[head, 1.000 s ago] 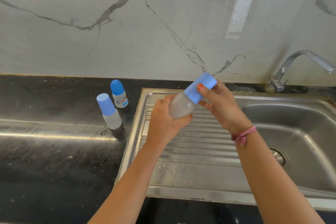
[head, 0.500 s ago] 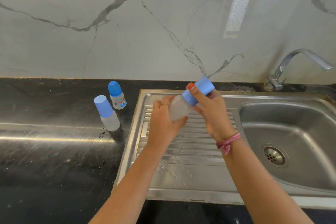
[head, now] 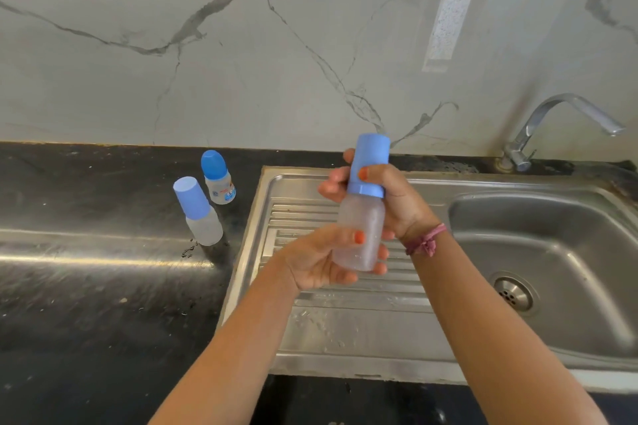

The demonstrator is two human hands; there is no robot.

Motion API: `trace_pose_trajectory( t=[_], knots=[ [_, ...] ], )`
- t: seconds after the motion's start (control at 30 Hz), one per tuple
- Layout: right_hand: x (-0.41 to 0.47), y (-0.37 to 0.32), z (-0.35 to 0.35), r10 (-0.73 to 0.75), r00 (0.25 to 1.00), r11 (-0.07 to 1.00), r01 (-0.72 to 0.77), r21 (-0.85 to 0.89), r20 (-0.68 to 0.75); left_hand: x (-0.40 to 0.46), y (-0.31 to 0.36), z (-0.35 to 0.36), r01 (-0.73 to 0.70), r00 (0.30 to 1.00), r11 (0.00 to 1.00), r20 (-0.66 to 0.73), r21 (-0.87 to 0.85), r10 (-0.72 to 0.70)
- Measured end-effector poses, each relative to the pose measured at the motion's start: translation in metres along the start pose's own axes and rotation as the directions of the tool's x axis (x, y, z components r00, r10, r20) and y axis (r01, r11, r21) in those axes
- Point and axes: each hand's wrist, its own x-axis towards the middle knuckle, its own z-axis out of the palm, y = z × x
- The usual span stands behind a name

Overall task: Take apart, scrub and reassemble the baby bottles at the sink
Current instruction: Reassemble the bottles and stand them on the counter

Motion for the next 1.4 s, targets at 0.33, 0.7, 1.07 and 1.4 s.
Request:
trace_pose_trajectory(
  t=[0.33,0.7,1.07,1.4],
  knots=[
    [0.013,0.017,0.021,-0.375,0.710,0.890,0.094,-0.447,-0.596,0.037,-0.007,0.019,0.191,0.466,0.646,-0.648,0.739,0.602],
    [-0.012,-0.010,-0.013,-0.005,0.997,0.946,0.029,-0.324,0.075,-0.002,0.014,0.006,-0.007,0.926,0.874,-0.326,0.486,0.189],
    [-0.010,0.046,0.023,-0.317,0.833,0.845,0.031,-0.533,-0.454,0.035,-0.044,0.021,0.074,0.275,0.687,-0.677,0.723,0.683],
    [-0.022,0.085,0.018,0.094,0.986,0.773,-0.161,-0.614,-0.141,-0.033,-0.053,-0.011,-0.198,0.235,0.752,-0.714,0.629,0.659]
  ],
)
